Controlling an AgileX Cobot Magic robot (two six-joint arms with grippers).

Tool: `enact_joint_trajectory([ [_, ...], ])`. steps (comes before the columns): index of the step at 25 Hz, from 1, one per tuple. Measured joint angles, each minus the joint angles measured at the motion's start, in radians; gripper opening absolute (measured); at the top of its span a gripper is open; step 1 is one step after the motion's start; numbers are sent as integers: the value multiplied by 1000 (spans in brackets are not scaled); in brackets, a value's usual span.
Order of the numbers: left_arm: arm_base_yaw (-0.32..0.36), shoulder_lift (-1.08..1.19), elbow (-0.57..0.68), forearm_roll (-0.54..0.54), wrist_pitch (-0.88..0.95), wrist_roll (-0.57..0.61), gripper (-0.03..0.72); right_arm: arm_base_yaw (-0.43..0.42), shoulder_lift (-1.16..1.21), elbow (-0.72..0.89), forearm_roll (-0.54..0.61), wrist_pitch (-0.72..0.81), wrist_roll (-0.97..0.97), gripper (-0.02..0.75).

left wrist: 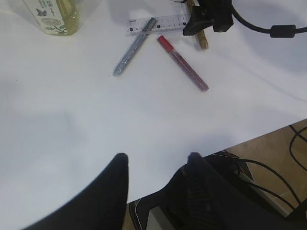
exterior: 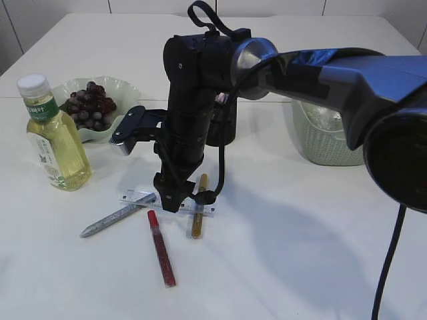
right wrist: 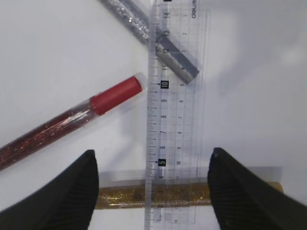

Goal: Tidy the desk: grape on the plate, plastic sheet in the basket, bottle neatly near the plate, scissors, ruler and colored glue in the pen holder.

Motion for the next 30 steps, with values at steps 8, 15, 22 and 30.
enact_joint_trajectory([
  [8, 0, 0, 0, 5, 0, 0, 300, 0, 2, 0, 0, 0, 0, 556],
  [15, 0, 0, 0, 5, 0, 0, 300, 0, 2, 0, -1, 0, 3, 556],
  [22, 0, 0, 0, 5, 0, 0, 300, 0, 3, 0, -5, 0, 25, 558],
  [30, 0, 0, 0, 6, 0, 0, 300, 0, 30, 0, -46, -6, 34, 587],
])
